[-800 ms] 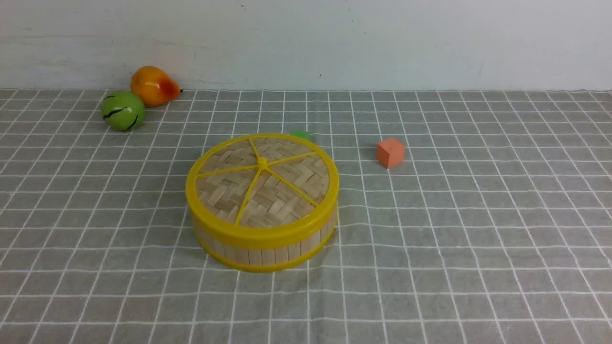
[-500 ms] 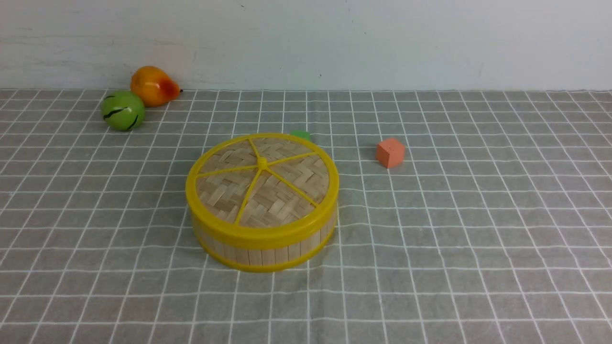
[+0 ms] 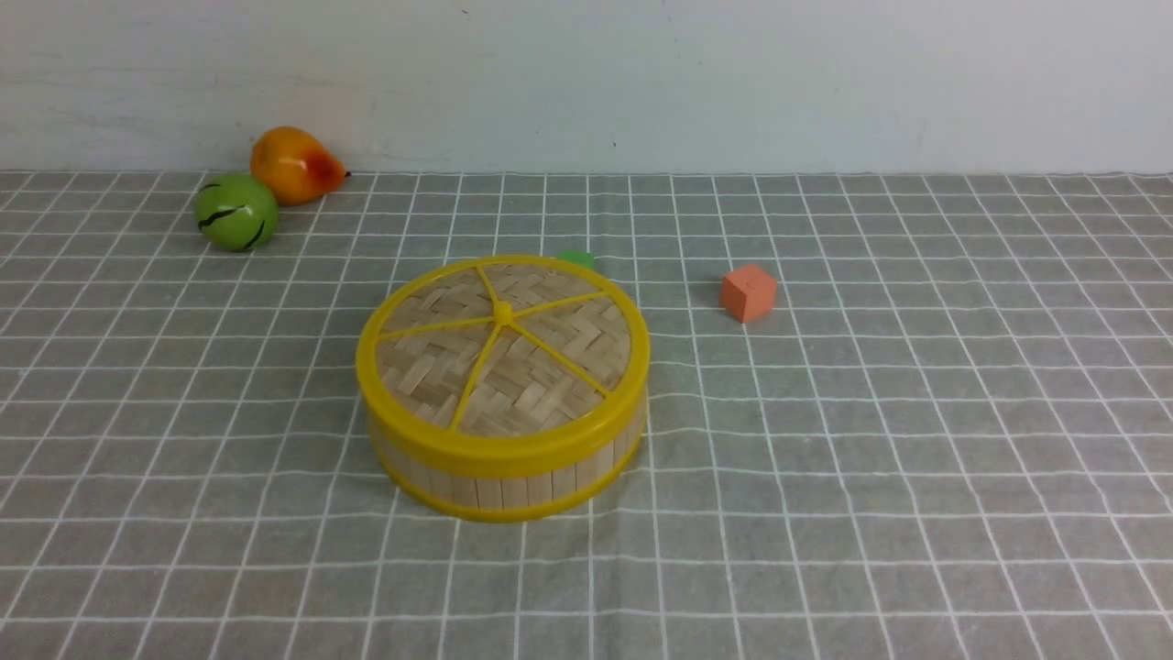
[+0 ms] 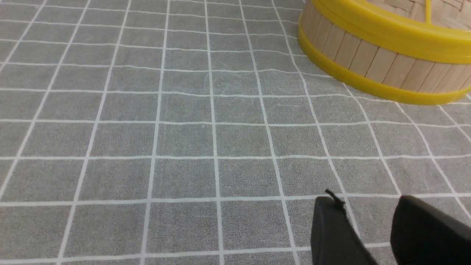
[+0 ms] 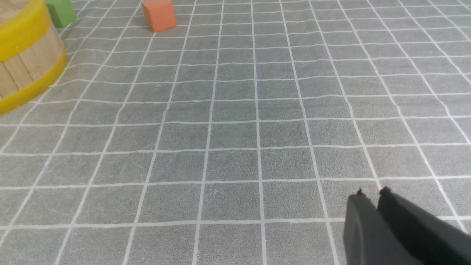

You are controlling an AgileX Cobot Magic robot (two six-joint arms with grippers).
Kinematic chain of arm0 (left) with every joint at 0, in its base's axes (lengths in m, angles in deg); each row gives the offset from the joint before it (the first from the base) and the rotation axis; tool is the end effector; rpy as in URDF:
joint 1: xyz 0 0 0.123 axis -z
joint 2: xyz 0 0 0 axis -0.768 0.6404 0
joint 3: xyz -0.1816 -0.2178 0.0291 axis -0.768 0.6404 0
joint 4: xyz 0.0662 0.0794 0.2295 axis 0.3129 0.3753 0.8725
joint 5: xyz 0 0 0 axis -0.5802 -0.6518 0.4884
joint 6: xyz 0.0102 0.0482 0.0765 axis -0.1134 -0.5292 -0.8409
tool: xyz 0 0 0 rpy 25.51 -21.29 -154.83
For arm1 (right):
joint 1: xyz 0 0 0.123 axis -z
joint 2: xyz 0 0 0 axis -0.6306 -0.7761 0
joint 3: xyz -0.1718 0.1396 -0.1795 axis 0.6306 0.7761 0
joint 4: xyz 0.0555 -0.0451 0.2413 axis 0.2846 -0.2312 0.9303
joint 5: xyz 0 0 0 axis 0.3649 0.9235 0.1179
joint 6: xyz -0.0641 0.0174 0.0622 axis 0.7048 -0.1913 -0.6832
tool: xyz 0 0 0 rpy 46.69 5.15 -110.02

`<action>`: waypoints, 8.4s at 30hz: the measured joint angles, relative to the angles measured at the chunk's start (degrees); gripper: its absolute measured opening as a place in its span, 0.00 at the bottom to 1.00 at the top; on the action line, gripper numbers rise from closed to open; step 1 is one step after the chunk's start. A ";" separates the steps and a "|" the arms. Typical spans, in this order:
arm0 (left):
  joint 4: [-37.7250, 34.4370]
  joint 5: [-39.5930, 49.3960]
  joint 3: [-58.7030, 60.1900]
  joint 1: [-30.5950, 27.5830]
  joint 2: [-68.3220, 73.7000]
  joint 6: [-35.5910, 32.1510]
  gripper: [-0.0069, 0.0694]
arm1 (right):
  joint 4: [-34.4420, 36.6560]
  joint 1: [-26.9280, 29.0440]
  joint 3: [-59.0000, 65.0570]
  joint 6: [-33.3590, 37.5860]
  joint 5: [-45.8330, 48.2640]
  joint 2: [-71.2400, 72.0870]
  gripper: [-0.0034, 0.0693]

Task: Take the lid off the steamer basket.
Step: Use the left arm to lift the lid of the steamer, then use the left arm to place the steamer lid on the table

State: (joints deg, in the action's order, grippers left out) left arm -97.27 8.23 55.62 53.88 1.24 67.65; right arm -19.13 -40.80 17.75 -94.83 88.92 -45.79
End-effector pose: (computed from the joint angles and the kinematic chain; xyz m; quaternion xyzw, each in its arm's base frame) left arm 0.0513 -0.0088 0.1679 -0.0144 0.8122 -0.0846 0.5770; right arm 0.0519 0.0013 0.1734 0.0358 0.8029 0.0427 0.5935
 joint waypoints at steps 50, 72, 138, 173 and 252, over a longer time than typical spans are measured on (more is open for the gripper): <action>-3.28 -31.07 0.02 0.00 0.00 1.39 0.40 | 0.00 0.00 0.00 0.00 0.00 0.00 0.17; -9.27 -60.70 -1.07 0.00 0.00 15.26 0.40 | 0.00 0.00 0.00 0.00 0.00 0.00 0.19; 13.51 44.39 -117.84 24.41 117.91 9.04 0.35 | 0.00 0.00 0.00 0.00 0.00 0.00 0.28; 20.16 39.06 -118.35 22.84 124.73 20.61 0.41 | -0.01 0.00 0.00 0.00 0.00 0.00 0.33; 18.68 42.48 -121.12 20.91 111.38 17.86 0.23 | -0.07 0.00 0.00 0.00 0.00 0.00 0.37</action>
State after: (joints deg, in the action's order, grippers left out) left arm -78.58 50.71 -65.50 74.80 112.62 85.51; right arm -19.20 -40.80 17.75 -94.83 88.92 -45.79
